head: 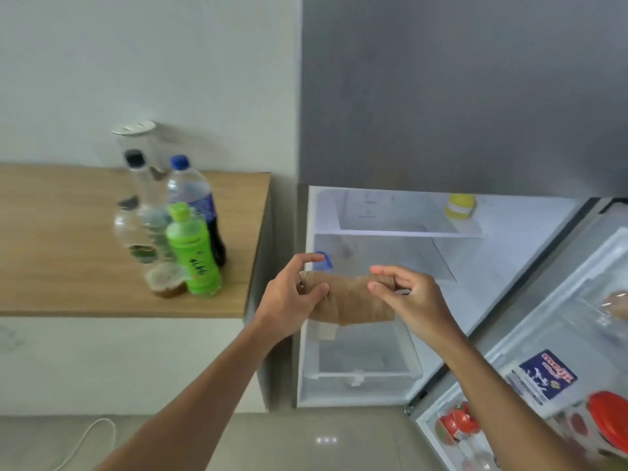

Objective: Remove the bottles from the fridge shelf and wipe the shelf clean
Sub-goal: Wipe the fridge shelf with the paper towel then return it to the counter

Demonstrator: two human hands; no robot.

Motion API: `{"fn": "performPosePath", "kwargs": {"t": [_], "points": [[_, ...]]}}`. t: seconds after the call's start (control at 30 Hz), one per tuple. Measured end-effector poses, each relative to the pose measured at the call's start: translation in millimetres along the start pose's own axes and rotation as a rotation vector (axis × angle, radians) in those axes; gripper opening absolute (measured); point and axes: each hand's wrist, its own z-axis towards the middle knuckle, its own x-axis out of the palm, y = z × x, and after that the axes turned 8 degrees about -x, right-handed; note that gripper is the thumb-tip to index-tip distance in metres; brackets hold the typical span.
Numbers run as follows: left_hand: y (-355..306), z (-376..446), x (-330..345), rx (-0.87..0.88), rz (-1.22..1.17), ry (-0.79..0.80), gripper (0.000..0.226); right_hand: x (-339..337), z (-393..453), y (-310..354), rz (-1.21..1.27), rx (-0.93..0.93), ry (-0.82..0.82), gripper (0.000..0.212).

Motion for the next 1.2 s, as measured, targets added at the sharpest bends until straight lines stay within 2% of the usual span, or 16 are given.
{"fn": "performPosePath", "kwargs": {"t": [0.1,0.27,0.4,0.5,0.63,0.77,1.03,1.1,1.2], "points": [[3,-42,-66,0.023,0.049,0.010,0.045,38,-21,51,0.015,-0.033,0.036,0.028],[34,-104,-184,-0.033,0.028,-0.074,0.045,136,-34,126,0.063,-0.123,0.169,0.026],[73,-129,-263,-0.087,0.023,-0.190,0.049,224,-25,159,0.101,-0.170,0.242,0.031],[101,-129,-312,-0.130,0.102,-0.252,0.051,287,-15,168,0.125,-0.186,0.273,0.033],[137,-110,-366,-0.195,0.222,-0.305,0.057,366,4,167,0.078,-0.172,0.296,0.035],[166,-61,-414,-0.203,0.235,-0.294,0.057,436,41,162,0.045,-0.172,0.284,0.036],[212,65,-472,-0.112,0.163,-0.307,0.066,522,129,147,0.061,-0.123,0.110,0.043],[230,83,-473,-0.152,0.190,-0.270,0.065,533,135,130,0.019,-0.063,0.140,0.044],[261,89,-465,-0.269,0.330,-0.177,0.062,545,127,97,-0.075,0.043,0.295,0.045]]}}
